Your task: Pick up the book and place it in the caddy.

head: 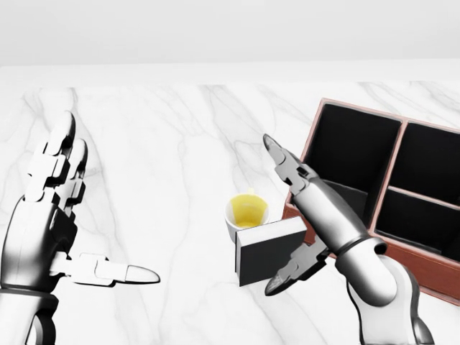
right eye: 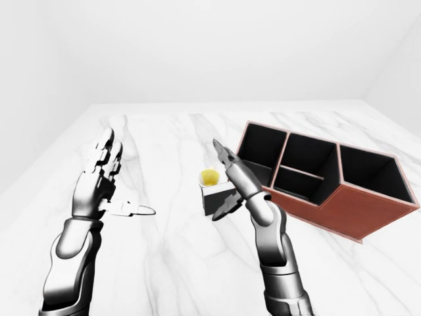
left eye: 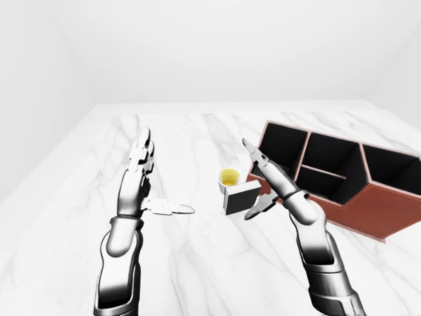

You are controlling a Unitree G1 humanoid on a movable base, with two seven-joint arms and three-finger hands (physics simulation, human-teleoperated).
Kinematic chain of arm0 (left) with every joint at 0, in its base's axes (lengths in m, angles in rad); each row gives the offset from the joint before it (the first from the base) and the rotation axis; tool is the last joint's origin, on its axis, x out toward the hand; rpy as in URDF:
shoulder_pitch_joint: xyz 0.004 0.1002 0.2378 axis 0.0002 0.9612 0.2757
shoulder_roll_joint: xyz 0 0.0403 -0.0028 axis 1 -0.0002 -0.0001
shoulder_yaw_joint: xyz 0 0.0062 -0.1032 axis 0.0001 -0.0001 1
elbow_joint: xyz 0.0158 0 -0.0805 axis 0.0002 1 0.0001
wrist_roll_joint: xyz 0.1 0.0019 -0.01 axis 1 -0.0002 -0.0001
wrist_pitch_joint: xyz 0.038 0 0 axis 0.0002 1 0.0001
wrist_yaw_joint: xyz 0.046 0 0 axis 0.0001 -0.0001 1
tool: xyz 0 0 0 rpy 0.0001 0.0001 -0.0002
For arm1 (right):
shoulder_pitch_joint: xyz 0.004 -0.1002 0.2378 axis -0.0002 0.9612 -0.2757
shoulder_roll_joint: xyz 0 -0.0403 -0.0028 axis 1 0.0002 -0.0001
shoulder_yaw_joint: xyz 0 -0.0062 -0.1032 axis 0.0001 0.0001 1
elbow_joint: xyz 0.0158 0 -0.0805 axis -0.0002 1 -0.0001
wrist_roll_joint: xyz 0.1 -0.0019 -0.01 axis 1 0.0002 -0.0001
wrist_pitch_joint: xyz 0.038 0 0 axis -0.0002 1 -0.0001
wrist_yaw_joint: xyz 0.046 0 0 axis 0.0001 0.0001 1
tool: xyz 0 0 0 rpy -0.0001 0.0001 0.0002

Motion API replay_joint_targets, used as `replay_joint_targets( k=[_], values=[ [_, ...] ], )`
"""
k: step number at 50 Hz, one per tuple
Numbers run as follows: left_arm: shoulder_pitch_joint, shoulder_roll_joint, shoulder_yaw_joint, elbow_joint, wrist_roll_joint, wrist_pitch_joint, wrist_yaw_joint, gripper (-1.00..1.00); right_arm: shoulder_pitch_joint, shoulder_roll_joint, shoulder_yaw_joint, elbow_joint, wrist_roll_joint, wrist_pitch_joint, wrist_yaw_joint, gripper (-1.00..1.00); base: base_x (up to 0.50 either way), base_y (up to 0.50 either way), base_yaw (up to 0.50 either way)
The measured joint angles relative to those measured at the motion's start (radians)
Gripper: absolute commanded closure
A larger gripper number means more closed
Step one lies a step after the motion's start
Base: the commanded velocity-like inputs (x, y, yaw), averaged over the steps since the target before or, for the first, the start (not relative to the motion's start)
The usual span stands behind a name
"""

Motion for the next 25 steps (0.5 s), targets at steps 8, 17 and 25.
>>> replay_joint_targets(
  k=[8,17,25],
  values=[
    [0.014,-0.001,0.009,-0.006,-0.012,0.000,-0.003,-1.00,-0.049,0.002,0.017,0.126,-0.153,-0.016,-0.053,-1.00,0.00,0.00,0.00],
    [0.027,-0.001,0.017,-0.006,-0.023,0.000,-0.006,-1.00,-0.064,0.012,0.035,0.250,-0.295,-0.083,-0.202,-1.00,0.00,0.00,0.00],
    [0.039,-0.003,0.017,-0.011,-0.026,0.000,-0.011,-1.00,-0.050,0.029,0.063,0.322,-0.402,-0.136,-0.320,-1.00,0.00,0.00,0.00]
  ],
)
